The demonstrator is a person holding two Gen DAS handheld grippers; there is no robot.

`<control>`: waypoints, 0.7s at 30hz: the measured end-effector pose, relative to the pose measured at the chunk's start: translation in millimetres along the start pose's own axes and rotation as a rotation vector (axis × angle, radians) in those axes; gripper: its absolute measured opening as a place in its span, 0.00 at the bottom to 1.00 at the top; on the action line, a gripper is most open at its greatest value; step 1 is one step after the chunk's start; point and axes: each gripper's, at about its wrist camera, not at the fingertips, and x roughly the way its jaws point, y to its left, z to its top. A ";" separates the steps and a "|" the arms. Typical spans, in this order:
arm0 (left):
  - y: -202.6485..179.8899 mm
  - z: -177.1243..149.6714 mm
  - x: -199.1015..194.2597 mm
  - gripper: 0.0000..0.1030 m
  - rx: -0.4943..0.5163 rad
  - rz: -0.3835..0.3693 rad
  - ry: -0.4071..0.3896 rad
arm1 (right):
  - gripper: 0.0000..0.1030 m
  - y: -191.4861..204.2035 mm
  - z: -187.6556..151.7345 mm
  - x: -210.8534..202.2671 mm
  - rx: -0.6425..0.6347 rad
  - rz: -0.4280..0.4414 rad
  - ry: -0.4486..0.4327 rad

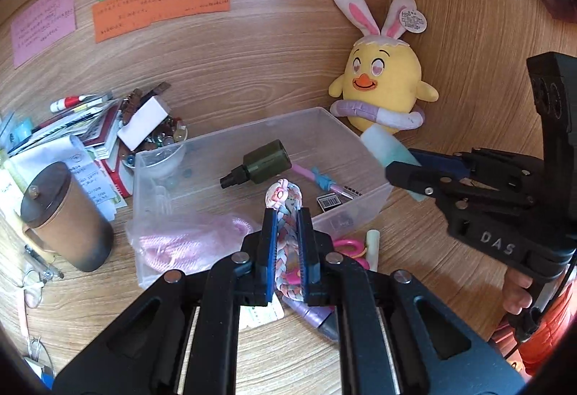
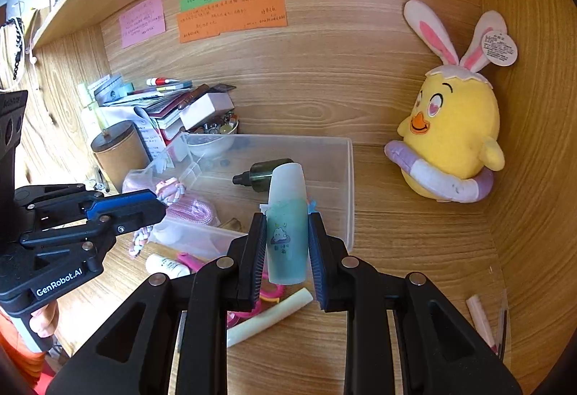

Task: Organize objects
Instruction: 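Drop the bracelet and mint tube into the clear box and open both grippers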

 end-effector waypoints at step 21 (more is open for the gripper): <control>-5.6 12.9 42.9 0.14 0.008 -0.063 0.092 | 0.13 -3.7 6.6 60.5 -0.028 0.020 0.146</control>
